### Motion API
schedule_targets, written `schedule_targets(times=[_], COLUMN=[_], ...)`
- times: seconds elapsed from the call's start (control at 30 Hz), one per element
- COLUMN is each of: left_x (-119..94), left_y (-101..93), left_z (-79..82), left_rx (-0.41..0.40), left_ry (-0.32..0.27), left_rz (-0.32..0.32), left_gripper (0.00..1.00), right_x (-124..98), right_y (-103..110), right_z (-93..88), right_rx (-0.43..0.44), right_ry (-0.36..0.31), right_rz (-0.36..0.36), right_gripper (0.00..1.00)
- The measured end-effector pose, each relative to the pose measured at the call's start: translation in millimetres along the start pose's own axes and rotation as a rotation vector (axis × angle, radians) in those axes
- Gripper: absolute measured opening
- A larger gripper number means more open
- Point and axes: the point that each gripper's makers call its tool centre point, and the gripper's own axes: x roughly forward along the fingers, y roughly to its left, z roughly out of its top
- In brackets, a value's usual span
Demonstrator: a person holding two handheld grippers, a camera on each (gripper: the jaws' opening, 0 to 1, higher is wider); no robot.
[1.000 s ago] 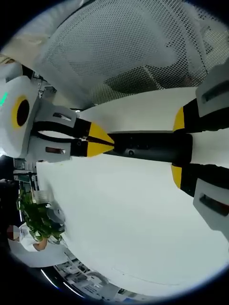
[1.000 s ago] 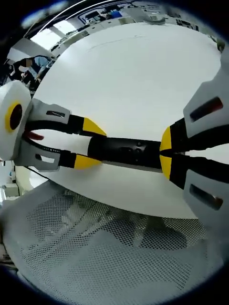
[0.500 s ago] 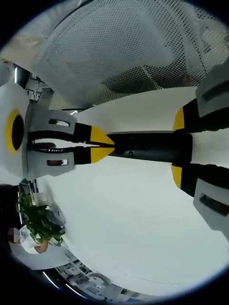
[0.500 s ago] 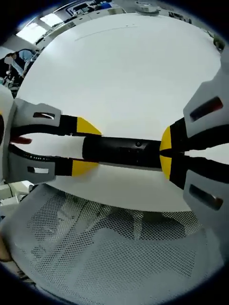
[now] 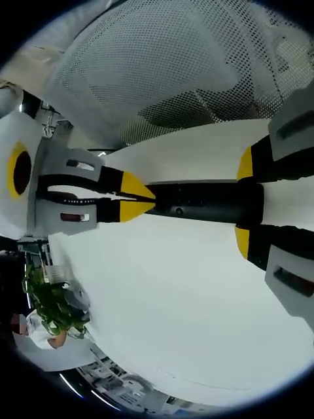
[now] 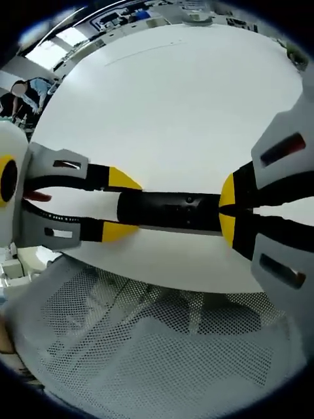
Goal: Press the specified remote control buttons in sequence, fully releasing each button before pressing the next.
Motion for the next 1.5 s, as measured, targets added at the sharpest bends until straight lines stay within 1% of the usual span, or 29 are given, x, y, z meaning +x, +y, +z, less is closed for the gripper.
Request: schedule_targets(times=[0.2,0.33,0.47,0.57,0.73,0.83,0.93,1.0,1.07,1.1,1.2,1.27,1.37,1.43,1.47,1.5], left_x=[-0.2,-0.1,0.0,-0.1,0.0,-0.1,0.0,0.0,-0.1,-0.1,0.1,0.1,-0.1,-0.1,-0.1,0.0], left_y=[-0.1,0.0,0.2,0.2,0.2,0.0,0.0,0.0,0.0,0.0,-0.3,-0.4,-0.5,-0.4,-0.5,-0.6], left_z=[0.0,0.0,0.0,-0.1,0.0,-0.1,-0.1,-0.1,-0.2,-0.3,-0.3,-0.5,-0.6,-0.6,-0.7,-0.7], left_rx=[0.001,0.001,0.001,0.0,0.0,0.0,0.001,0.0,-0.002,0.0,0.007,0.008,0.008,0.009,0.011,0.018], left_ry=[0.001,0.001,0.0,0.0,0.0,0.001,0.002,0.0,-0.004,-0.004,0.004,0.007,0.005,0.005,0.009,0.015], left_rz=[-0.001,-0.001,-0.002,-0.003,-0.005,-0.005,-0.005,-0.005,-0.006,-0.005,-0.003,-0.002,-0.003,-0.004,-0.005,-0.004], left_gripper=[0.25,0.25,0.25,0.25,0.25,0.25,0.25,0.25,0.25,0.25,0.25,0.25,0.25,0.25,0.25,0.25], right_x=[0.5,1.6,2.0,1.8,2.3,1.9,2.2,2.1,1.9,2.4,3.4,4.0,4.0,4.8,4.7,4.9], right_y=[2.4,0.7,1.5,5.2,5.5,4.5,3.9,3.9,2.6,2.1,1.3,1.2,1.9,3.0,3.1,4.0], right_z=[0.8,3.1,4.3,4.9,5.0,4.7,4.6,4.7,4.0,4.3,5.2,5.1,4.7,4.9,4.6,4.7], right_rx=[-0.01,0.006,0.005,0.032,0.003,0.002,0.015,0.006,0.039,0.041,0.053,0.08,0.091,0.065,0.007,0.007], right_ry=[0.007,0.003,0.007,0.005,0.017,0.02,0.027,0.031,0.031,0.031,0.048,0.059,0.065,0.086,0.12,0.141], right_rz=[0.015,0.017,0.025,0.043,0.016,0.007,-0.001,-0.012,-0.022,-0.017,0.0,0.009,0.01,0.004,-0.001,-0.003], right_gripper=[0.01,0.04,0.04,0.08,0.07,0.08,0.08,0.09,0.1,0.1,0.1,0.09,0.09,0.09,0.09,0.09])
